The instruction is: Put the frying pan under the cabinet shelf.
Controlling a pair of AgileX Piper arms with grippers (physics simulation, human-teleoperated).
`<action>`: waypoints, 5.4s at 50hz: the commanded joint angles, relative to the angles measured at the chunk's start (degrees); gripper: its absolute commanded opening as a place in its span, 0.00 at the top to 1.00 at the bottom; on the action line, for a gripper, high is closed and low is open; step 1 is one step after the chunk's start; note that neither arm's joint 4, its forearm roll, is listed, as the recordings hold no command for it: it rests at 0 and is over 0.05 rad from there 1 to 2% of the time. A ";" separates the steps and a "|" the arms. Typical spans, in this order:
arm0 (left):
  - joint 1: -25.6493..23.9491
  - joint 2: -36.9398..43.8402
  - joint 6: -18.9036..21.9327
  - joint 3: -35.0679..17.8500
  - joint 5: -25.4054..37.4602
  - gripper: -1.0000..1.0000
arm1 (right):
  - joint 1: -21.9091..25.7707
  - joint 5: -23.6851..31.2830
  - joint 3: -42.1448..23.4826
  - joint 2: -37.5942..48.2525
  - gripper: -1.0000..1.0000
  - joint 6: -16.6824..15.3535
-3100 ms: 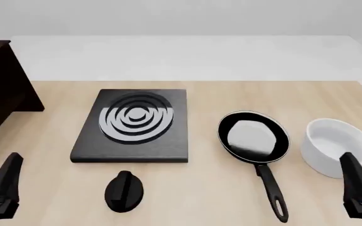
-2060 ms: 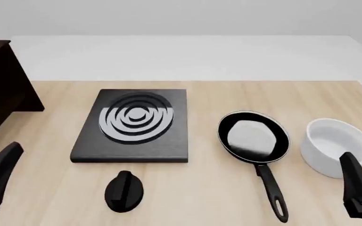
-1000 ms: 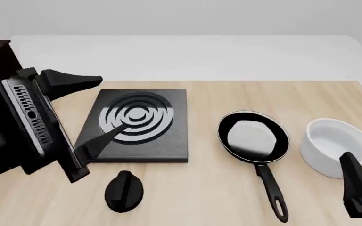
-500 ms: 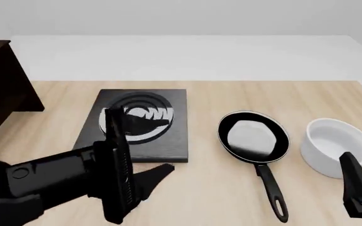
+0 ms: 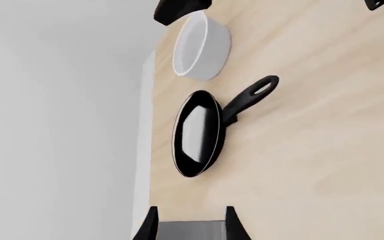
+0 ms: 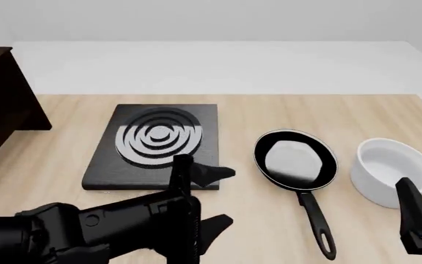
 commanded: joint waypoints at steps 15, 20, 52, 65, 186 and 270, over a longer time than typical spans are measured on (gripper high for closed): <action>-2.14 16.39 6.25 -2.30 -9.75 0.00 | -0.01 0.00 0.00 0.00 0.00 -0.01; -1.15 19.57 6.21 -4.01 -10.51 0.00 | -0.01 0.00 0.00 0.02 0.00 -0.02; -3.32 30.79 6.50 -11.67 -11.98 0.00 | 0.00 0.00 0.00 0.00 0.00 0.00; -4.87 33.56 6.36 -15.03 -11.51 0.00 | -0.01 0.00 0.00 0.00 0.00 0.00; -4.21 62.18 14.73 -39.34 -4.26 0.00 | 0.00 0.00 0.00 0.01 0.00 -0.01; -1.17 64.38 27.61 -34.30 -7.12 1.00 | 0.01 -0.01 0.00 0.00 0.00 0.00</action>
